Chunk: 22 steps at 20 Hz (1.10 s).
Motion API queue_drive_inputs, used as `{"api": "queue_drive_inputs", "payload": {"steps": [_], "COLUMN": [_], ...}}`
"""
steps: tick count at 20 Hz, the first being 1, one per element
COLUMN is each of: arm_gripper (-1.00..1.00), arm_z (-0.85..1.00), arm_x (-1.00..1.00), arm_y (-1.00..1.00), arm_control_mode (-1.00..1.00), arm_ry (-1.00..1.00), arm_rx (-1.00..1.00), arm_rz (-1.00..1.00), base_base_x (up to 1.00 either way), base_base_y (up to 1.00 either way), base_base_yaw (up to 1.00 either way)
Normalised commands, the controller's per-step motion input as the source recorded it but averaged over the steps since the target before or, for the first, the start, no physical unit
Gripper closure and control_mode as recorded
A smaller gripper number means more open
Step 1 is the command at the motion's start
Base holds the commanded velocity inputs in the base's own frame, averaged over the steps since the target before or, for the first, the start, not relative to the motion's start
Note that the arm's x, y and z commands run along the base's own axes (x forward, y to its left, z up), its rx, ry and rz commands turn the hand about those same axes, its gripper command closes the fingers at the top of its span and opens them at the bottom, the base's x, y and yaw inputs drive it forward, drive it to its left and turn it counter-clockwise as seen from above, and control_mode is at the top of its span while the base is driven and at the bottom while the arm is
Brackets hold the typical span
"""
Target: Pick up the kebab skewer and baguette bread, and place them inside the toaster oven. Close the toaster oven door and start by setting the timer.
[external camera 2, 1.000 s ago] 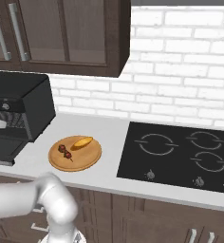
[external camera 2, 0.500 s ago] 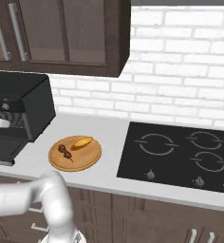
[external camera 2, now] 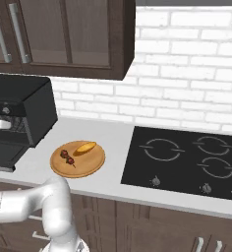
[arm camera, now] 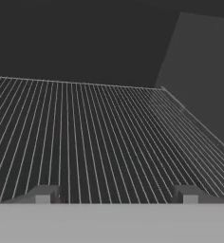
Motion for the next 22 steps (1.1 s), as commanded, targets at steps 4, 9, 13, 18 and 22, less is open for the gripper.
{"api": "queue_drive_inputs", "payload": {"steps": [4,9,13,18,22], "arm_gripper": [-1.0,-1.0,-1.0,-1.0,-1.0], "arm_z": [-0.47,-0.69,-0.98,-1.0,-1.0], "arm_x": [0.44,0.33,0.06,-0.26,-0.63], "arm_y": [0.2,0.22,0.21,0.4,0.68], "arm_control_mode": [-1.0,-1.0,-1.0,-1.0,-1.0], "arm_ry": [0.0,0.03,0.29,0.41,0.39], "arm_rx": [-0.03,-0.03,0.0,0.0,0.0], "arm_rz": [0.0,0.0,0.01,0.01,0.0], "base_base_x": [0.0,0.0,0.0,0.0,0.0], "base_base_y": [0.0,0.0,0.0,0.0,0.0], "base_base_yaw": [0.0,0.0,0.0,0.0,0.0]}}
